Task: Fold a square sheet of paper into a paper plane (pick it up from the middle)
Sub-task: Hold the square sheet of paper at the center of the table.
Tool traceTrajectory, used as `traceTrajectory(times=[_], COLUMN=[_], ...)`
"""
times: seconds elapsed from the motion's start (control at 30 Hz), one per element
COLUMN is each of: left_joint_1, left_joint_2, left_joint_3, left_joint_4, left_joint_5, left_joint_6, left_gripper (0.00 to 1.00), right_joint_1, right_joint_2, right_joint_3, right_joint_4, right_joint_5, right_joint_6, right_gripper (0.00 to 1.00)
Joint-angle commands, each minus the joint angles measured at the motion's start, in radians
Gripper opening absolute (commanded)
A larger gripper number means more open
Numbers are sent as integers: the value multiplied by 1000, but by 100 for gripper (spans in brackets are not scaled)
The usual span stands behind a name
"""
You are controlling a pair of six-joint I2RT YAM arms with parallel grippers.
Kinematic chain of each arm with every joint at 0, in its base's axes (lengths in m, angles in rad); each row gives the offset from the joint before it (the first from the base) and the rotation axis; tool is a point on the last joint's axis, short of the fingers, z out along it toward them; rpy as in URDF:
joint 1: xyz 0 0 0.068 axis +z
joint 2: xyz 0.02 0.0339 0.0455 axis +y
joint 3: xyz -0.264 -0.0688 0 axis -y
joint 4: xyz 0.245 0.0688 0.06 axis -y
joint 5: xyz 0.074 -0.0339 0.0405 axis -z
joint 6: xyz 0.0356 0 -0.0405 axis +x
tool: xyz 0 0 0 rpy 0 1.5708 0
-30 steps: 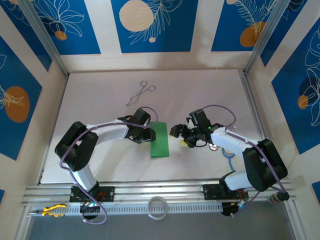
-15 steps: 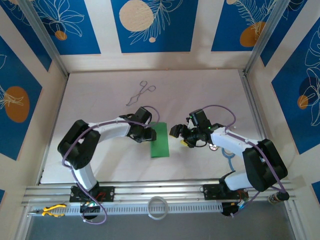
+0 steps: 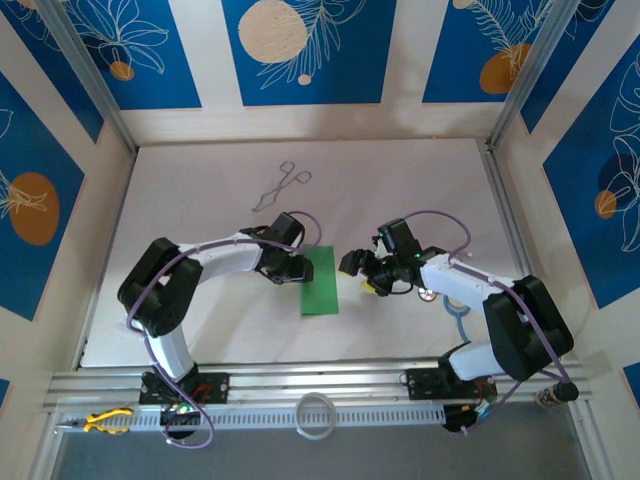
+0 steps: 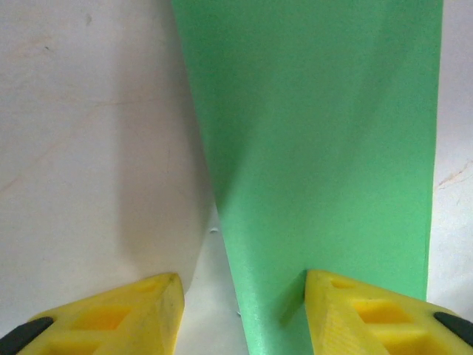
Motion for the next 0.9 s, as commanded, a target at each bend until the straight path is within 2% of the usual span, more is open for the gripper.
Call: traceTrajectory(times=[0.0,0.87], left_joint_1=[5,4], left_joint_2=[47,95], left_joint_3=[15,21], left_joint_4=[-13,16], left_joint_5=[17,64], left_joint_6=[19,38], left_gripper=[49,53], right_joint_1=[7,7], right_joint_2=[6,1], right_joint_3=[21,32], right_joint_4=[-20,-47], right_joint_5=[1,18], right_joint_6=[-5,-11], right_gripper=[79,81])
